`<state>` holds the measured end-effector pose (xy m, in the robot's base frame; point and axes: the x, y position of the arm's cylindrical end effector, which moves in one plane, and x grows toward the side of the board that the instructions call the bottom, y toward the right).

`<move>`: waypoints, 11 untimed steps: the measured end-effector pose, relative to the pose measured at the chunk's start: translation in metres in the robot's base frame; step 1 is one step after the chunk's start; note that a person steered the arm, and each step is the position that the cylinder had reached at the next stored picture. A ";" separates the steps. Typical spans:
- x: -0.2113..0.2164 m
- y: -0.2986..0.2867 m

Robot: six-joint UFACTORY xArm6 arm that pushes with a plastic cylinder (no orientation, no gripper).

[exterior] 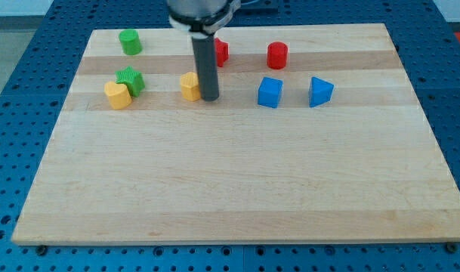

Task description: Place the red star at the top center of the board

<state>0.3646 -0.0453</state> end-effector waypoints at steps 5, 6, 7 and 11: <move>-0.087 -0.014; -0.142 -0.005; -0.171 -0.017; -0.096 0.072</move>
